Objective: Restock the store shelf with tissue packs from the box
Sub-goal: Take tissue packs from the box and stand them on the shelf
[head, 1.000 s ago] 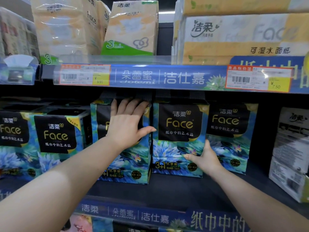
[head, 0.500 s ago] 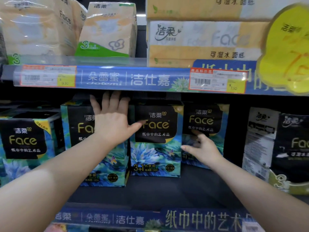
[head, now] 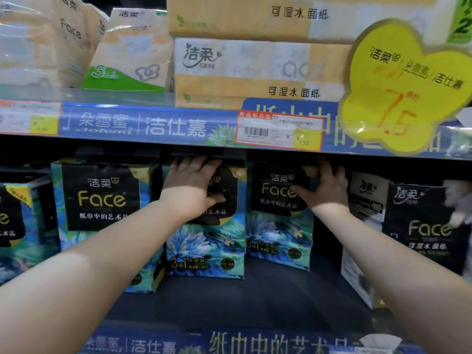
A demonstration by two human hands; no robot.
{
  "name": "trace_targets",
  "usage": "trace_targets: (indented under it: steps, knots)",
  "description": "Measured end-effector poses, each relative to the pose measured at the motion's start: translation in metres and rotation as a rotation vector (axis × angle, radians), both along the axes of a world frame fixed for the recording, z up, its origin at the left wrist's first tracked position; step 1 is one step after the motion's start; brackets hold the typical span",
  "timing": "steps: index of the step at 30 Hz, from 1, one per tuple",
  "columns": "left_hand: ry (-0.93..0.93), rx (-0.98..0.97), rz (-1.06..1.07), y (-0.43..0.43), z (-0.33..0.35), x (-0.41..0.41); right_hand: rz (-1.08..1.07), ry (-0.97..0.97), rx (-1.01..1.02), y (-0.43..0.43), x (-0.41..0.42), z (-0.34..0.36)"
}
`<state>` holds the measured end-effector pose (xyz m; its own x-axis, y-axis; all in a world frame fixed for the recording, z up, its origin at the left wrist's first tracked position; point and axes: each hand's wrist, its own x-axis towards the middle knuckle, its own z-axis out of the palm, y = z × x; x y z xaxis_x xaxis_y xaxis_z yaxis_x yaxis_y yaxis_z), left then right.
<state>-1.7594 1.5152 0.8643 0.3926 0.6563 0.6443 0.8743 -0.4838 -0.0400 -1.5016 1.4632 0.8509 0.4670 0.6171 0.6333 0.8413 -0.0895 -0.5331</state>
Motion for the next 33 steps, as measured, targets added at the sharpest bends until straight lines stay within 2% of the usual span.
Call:
trace_targets:
  steps: [5,19,23,28,33]
  knots:
    - [-0.022,0.001,0.02,0.002,-0.001,0.002,0.216,0.237,0.06,0.008,0.014,-0.002]
    - [-0.011,-0.058,0.049,-0.004,0.0,0.004,0.391,0.556,0.168,0.018,0.044,-0.002]
    - [-0.009,-0.06,0.063,-0.003,-0.001,0.004,0.401,0.559,0.163,0.022,0.036,-0.002]
    - [-0.001,-0.038,0.065,-0.003,-0.003,0.002,0.319,0.322,0.034,0.014,0.033,-0.004]
    - [0.008,-0.039,0.071,-0.003,-0.005,0.004,0.297,0.281,0.023,0.011,0.037,-0.006]
